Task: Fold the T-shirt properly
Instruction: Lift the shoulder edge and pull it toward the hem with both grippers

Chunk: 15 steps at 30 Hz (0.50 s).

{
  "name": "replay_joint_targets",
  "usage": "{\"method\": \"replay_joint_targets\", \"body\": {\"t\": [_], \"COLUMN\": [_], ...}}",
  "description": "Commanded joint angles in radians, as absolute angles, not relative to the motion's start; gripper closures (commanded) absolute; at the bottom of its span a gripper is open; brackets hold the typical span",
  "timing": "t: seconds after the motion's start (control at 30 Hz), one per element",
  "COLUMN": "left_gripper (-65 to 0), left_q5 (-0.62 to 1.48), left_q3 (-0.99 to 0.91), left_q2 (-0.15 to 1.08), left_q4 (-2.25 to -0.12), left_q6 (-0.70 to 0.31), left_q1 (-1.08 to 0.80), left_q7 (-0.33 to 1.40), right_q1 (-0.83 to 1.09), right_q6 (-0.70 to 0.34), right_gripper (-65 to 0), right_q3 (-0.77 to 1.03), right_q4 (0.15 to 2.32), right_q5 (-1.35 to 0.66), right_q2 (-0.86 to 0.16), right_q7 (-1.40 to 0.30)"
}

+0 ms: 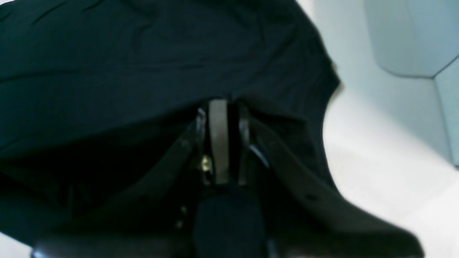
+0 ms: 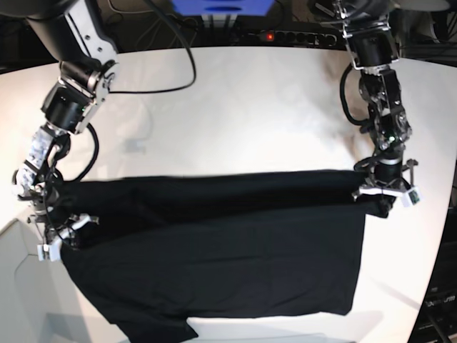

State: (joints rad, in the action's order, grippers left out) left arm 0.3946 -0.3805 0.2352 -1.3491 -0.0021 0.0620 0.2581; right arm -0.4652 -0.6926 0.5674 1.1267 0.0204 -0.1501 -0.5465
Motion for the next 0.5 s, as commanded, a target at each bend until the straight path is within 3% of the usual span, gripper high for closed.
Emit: {"method": "replay_joint_targets", "body": {"t": [0.0,0.47], "left_gripper": [-0.1,-0.4], "left_q5": [0.395,0.403], "left_q3": [-0.384,-0.381], "left_q2": [0.251,0.251], "left_q4": [-1.368,-1.339], "left_q6": [-0.002,-0.002], "left_q1": [0.085,0.130], "left_q7": [0.226,0.231], "right_q1": [-0.509,-0.522], "right_q6": [-0.697,-0.697], "right_gripper": [0.0,0.0], "right_q3": [0.567,0.567], "right_q4": [1.127,1.102], "right_q5": [0.002,0.002], "right_q2": [-0.163,-0.163], "right_q7": [-0.516,-0.516]}}
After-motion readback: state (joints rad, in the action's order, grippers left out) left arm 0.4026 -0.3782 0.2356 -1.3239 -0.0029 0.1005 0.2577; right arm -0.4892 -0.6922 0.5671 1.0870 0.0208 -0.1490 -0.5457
